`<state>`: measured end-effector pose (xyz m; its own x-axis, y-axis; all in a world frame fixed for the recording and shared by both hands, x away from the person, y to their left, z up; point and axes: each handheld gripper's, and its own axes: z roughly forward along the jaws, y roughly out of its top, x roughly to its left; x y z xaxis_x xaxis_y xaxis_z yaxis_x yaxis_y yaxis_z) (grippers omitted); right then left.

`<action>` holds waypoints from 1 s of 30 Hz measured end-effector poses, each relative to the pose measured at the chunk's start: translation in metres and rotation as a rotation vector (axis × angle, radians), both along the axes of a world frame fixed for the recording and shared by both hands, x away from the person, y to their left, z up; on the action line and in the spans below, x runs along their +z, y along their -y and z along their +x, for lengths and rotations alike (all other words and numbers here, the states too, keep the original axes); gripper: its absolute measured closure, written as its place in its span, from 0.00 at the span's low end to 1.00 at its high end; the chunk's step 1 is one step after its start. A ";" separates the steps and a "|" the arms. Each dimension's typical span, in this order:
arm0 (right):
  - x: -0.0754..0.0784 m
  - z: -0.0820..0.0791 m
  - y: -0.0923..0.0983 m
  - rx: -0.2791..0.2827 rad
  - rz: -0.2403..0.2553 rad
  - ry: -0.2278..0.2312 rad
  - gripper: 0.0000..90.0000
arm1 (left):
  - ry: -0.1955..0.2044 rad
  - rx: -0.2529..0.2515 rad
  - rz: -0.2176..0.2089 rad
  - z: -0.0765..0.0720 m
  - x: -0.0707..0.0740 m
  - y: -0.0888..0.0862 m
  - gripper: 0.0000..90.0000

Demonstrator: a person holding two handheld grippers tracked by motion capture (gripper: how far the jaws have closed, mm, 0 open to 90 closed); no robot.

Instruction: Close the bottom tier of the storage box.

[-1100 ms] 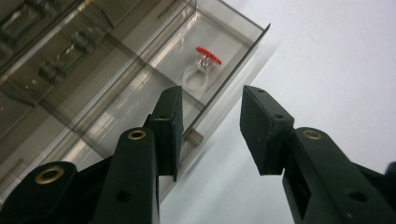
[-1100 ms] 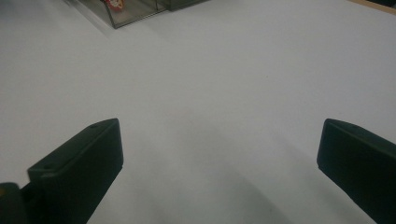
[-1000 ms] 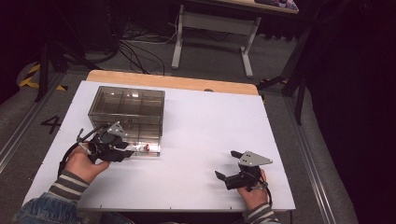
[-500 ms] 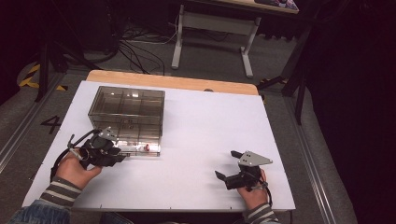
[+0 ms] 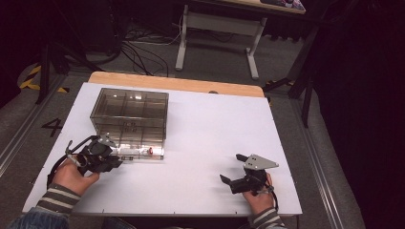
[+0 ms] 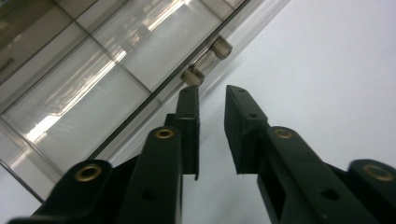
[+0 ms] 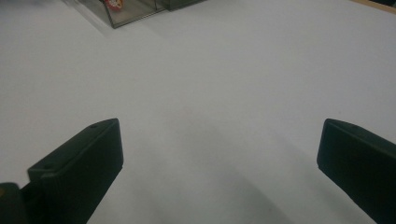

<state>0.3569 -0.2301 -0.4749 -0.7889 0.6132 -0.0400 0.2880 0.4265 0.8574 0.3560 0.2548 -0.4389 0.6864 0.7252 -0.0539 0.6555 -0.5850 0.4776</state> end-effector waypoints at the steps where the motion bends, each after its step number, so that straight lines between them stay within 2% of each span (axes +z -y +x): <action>1: 0.000 0.000 0.000 0.000 0.000 0.000 0.01 | 0.001 0.009 0.007 0.000 0.000 0.000 0.90; 5: 0.000 0.000 0.000 0.000 -0.001 0.000 0.01 | -0.006 0.023 0.021 0.002 -0.002 -0.001 0.99; 13: 0.000 0.000 0.000 -0.001 -0.003 0.002 0.01 | -0.005 0.039 0.034 0.006 -0.007 -0.001 0.99; 19: 0.000 0.000 0.000 0.001 -0.009 0.005 0.01 | -0.030 0.056 0.027 0.008 -0.010 0.001 0.99; 30: 0.000 0.000 -0.001 0.001 -0.009 0.005 0.01 | -0.020 0.054 0.039 0.012 -0.015 0.003 0.99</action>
<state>0.3568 -0.2295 -0.4751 -0.7892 0.6122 -0.0493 0.2834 0.4342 0.8551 0.3678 0.2520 -0.4536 0.6450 0.7632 -0.0384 0.6961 -0.5660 0.4416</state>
